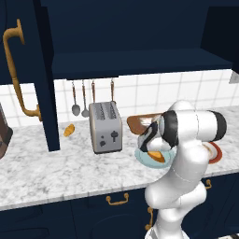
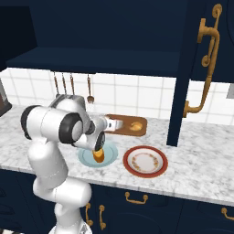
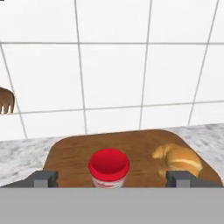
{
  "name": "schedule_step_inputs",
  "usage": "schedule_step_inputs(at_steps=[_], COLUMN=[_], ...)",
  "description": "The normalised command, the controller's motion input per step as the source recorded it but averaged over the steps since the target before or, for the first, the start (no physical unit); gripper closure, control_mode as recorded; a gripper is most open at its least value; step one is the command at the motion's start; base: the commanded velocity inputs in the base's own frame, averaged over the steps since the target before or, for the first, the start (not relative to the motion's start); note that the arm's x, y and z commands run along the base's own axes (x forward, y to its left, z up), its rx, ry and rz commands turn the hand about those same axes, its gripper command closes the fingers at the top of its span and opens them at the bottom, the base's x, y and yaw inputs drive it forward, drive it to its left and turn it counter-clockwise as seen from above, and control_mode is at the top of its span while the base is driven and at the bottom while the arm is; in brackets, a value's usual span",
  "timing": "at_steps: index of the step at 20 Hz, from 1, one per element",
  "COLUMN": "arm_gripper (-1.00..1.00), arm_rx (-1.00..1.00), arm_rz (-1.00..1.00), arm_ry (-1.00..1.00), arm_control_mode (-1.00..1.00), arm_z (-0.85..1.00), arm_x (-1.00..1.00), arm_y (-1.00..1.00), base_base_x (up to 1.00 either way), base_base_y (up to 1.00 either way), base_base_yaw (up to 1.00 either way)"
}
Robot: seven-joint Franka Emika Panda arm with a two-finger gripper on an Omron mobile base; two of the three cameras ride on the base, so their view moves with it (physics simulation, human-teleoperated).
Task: From the different types of pastries on the counter, select a croissant and place it on the cutting board. Then retrieve a jar of jam from the cabinet and place it alongside the croissant on the cutting board.
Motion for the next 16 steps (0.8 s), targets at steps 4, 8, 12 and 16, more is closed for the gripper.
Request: schedule_step_inputs(at_steps=[4, 8, 12, 16], arm_gripper=[-1.00, -1.00, -1.00, -1.00], arm_rx=[0.04, 0.08, 0.10, 0.05], arm_rz=[-0.05, -0.09, -0.10, -0.08], arm_ry=[0.00, 0.02, 0.13, 0.22], arm_control_mode=[-1.00, -1.00, -1.00, -1.00], arm_z=[0.96, 1.00, 1.00, 0.87], arm_x=[-1.00, -1.00, -1.00, -0.94], arm_y=[0.00, 0.00, 0.00, 0.06], base_base_x=[0.00, 0.00, 0.00, 0.00], base_base_y=[0.00, 0.00, 0.00, 0.00], base_base_yaw=[0.00, 0.00, 0.00, 0.00])
